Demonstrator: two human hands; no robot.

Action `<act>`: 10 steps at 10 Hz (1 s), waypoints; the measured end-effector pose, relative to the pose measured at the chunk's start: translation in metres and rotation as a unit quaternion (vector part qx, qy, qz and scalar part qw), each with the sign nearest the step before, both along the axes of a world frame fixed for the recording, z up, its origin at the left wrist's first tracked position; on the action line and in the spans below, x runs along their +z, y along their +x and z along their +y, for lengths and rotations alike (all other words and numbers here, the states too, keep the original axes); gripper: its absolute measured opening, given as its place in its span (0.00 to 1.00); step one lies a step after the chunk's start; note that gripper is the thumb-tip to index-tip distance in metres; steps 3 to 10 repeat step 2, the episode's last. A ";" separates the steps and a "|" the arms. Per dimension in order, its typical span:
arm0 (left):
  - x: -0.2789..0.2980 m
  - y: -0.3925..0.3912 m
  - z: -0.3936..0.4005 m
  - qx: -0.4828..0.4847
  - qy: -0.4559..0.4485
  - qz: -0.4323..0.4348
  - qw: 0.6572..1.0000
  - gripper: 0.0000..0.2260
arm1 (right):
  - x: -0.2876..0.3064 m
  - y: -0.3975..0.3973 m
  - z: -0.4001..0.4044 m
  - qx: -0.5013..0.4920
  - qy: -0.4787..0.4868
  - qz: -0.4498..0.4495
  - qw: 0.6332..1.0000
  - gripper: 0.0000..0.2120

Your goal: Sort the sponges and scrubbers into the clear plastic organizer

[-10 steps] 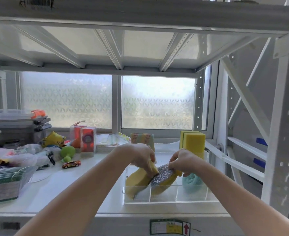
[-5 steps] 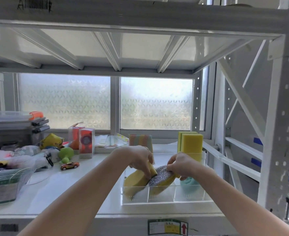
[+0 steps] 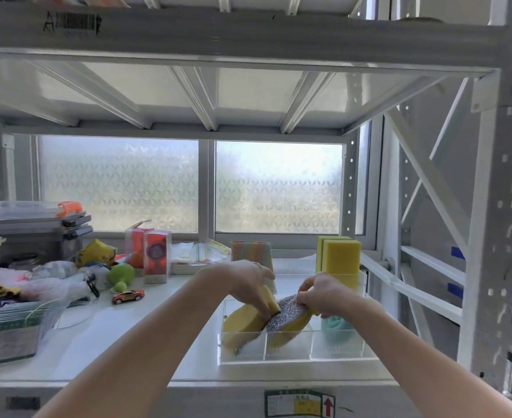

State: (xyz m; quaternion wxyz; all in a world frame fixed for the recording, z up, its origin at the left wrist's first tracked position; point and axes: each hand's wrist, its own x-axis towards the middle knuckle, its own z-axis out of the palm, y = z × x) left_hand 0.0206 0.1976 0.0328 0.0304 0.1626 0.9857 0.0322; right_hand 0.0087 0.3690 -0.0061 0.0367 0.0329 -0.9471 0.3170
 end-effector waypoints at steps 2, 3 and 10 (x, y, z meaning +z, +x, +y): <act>0.010 0.012 -0.004 0.014 0.034 0.042 0.998 0.36 | 0.014 0.008 0.002 0.003 0.002 0.084 0.996 0.19; 0.010 0.012 -0.004 0.014 0.034 0.042 0.998 0.36 | 0.014 0.008 0.002 0.003 0.002 0.084 0.996 0.19; 0.010 0.012 -0.004 0.014 0.034 0.042 0.998 0.36 | 0.014 0.008 0.002 0.003 0.002 0.084 0.996 0.19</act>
